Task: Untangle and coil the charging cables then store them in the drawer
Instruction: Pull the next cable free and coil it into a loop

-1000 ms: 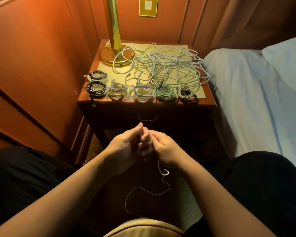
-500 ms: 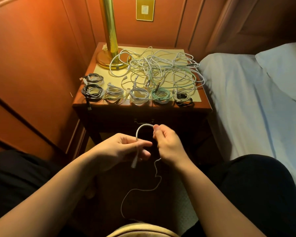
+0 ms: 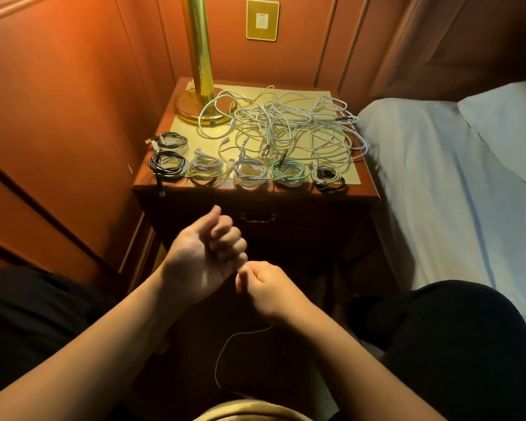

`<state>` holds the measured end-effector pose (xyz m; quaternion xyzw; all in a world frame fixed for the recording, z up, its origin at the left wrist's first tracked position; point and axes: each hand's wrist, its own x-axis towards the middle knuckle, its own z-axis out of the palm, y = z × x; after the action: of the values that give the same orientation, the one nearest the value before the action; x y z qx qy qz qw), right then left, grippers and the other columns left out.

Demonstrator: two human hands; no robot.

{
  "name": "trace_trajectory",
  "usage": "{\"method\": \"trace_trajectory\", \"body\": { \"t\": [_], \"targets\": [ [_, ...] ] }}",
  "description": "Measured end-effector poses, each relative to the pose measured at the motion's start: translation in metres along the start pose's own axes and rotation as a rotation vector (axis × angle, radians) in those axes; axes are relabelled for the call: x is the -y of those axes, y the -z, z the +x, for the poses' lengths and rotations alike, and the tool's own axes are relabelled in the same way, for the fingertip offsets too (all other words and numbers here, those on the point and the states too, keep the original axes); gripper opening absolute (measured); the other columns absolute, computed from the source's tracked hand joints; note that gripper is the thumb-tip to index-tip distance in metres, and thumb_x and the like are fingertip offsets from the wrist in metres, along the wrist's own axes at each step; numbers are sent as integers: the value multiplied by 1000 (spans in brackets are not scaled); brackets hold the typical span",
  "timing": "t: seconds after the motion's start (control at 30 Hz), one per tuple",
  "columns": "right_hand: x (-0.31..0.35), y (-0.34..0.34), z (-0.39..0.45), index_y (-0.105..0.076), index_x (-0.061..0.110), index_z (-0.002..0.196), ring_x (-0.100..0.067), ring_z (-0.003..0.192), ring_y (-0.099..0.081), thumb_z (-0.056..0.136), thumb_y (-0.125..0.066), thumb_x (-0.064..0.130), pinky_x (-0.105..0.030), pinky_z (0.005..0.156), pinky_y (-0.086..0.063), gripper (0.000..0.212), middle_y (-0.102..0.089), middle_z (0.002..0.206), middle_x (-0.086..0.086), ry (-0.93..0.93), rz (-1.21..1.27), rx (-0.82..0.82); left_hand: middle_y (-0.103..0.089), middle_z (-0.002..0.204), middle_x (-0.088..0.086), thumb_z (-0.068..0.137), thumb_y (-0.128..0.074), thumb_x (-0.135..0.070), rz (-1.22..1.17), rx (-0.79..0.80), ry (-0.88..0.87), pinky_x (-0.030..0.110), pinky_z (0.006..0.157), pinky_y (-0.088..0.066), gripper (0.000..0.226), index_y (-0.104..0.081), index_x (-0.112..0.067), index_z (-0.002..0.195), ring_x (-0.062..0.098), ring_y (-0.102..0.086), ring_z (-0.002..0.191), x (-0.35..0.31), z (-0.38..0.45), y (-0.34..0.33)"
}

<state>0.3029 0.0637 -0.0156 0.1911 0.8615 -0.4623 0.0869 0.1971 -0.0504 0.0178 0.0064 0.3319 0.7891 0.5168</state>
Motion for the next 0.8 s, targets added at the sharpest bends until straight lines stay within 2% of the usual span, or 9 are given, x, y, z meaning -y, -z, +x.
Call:
{"method": "trace_trajectory", "body": {
  "t": [0.1, 0.17, 0.27, 0.33, 0.43, 0.53, 0.63, 0.73, 0.8],
  "targets": [
    [14, -1, -12, -62, 9, 77, -11, 53, -48, 111, -40, 41, -36, 57, -39, 52, -55, 61, 3, 59, -26, -5, -25, 61, -3, 108, -33, -42, -14, -180, -207, 28, 55, -29, 51, -38, -20, 62, 13, -25, 54, -15, 4, 4],
    [20, 4, -19, -60, 16, 71, -13, 52, -49, 107, -44, 45, -42, 55, -42, 49, -54, 58, 3, 108, 2, -43, -27, 63, -3, 110, -29, -40, 58, -192, -296, 29, 60, -29, 51, -41, -18, 64, 13, -28, 54, -20, 8, 5],
    [23, 18, -28, -56, 26, 67, -10, 52, -51, 94, -43, 51, -43, 54, -45, 40, -54, 56, 6, 239, 13, -182, -40, 66, 1, 110, -28, -37, 267, -102, -368, 33, 72, -45, 52, -52, -14, 71, 15, -40, 61, -16, 13, 10],
    [23, 26, -32, -54, 27, 68, -10, 52, -51, 94, -41, 48, -43, 52, -45, 36, -53, 57, 6, 345, 15, -207, -52, 73, 3, 108, -34, -34, 462, -34, -402, 38, 86, -53, 45, -62, -14, 78, 17, -49, 70, -6, 15, 12],
    [21, 33, -33, -56, 22, 76, -12, 56, -51, 101, -42, 42, -43, 52, -44, 35, -53, 63, 7, 472, -110, -296, -61, 87, 7, 103, -43, -26, 548, 21, -370, 39, 96, -49, 27, -61, -11, 92, 19, -60, 85, 3, 11, 11],
    [19, 36, -31, -63, 19, 92, -11, 68, -58, 106, -43, 37, -41, 62, -49, 30, -60, 80, 9, 541, -188, -397, -62, 88, 6, 101, -47, -28, 690, 68, -312, 28, 81, -49, 25, -66, -13, 97, 19, -57, 83, 4, 6, 6],
    [15, 39, -28, -66, 18, 108, -16, 83, -65, 108, -45, 33, -43, 73, -54, 26, -67, 99, 7, 581, -240, -440, -54, 79, 8, 97, -50, -31, 720, 129, -198, 26, 68, -46, 26, -61, -7, 95, 17, -52, 72, 9, 0, -1],
    [12, 41, -25, -69, 19, 110, -15, 83, -67, 105, -53, 33, -43, 70, -56, 21, -68, 102, 8, 606, -219, -522, -41, 64, 6, 97, -38, -48, 654, 171, -56, 27, 58, -40, 46, -53, -4, 90, 12, -44, 56, 14, -3, -7],
    [10, 44, -24, -72, 19, 106, -9, 78, -66, 101, -63, 32, -35, 64, -56, 16, -69, 96, 9, 615, -134, -589, -26, 57, 6, 97, -30, -56, 658, 210, -4, 29, 53, -31, 57, -49, -8, 74, 16, -32, 50, 15, -2, -8]
  ]
}}
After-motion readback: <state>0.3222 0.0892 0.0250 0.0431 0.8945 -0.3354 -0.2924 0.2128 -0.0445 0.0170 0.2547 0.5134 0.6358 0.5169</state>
